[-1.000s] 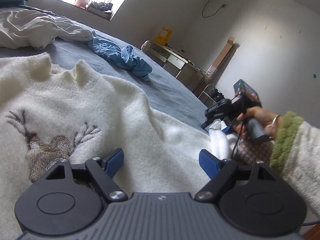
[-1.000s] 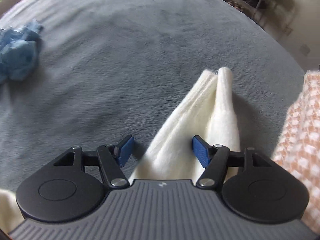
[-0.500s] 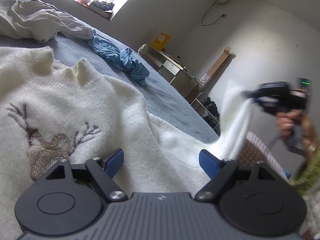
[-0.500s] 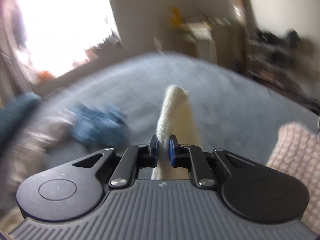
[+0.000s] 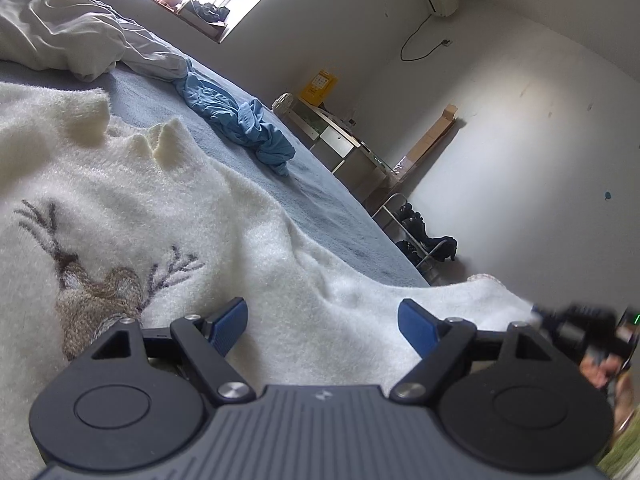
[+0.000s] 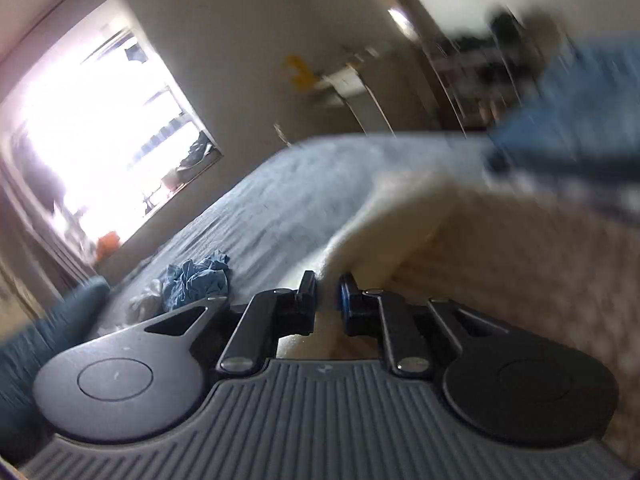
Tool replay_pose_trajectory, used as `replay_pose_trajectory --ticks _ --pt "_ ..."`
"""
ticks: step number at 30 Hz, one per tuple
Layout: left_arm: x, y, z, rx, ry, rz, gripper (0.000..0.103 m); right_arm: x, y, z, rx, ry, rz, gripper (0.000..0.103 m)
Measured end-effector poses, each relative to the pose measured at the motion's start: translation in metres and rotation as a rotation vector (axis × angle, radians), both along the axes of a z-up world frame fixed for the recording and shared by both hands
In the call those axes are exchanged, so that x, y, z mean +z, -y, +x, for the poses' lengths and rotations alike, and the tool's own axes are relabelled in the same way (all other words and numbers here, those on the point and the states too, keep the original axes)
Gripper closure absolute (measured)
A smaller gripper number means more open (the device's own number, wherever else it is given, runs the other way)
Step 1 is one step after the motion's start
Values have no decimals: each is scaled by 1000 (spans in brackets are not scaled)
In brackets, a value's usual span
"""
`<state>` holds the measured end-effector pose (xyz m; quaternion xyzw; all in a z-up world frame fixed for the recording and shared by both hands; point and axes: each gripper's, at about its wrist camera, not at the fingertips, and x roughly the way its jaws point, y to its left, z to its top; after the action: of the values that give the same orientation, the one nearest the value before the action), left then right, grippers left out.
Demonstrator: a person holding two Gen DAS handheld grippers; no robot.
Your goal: Fold clothes
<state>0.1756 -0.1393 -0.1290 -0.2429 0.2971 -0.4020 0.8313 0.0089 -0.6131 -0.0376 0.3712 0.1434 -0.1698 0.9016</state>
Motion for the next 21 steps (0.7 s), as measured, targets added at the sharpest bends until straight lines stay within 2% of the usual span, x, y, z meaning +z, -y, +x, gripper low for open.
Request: replay_pose_trajectory --ticks 2,4,7,11,12,14,15,18,19,21 --pt "0 0 0 0 -1 -2 20 -18 16 -17 -24 77 143 88" --pt "0 0 1 0 -1 -2 20 -22 26 -27 -32 150 231 84" --pt "0 0 0 0 0 -3 20 -12 33 -17 -41 176 245 61" --pt "-1 -1 0 -1 -1 -10 20 -3 44 9 -50 165 245 57" --pt "-1 -1 0 -1 -1 -12 20 -1 48 15 -53 158 245 59" --pt "-2 -2 0 -1 -4 -21 20 5 48 26 -42 129 202 94" --pt "-2 -3 1 -1 -5 -26 20 12 44 25 -31 127 155 94" --pt "-3 -5 2 -1 -11 -40 20 43 23 7 16 222 -40 95" --pt "-3 -5 2 -1 -12 -41 20 48 18 2 9 227 -95 95" --pt "-3 -5 2 -2 -12 -40 20 45 24 -5 -30 212 -129 95"
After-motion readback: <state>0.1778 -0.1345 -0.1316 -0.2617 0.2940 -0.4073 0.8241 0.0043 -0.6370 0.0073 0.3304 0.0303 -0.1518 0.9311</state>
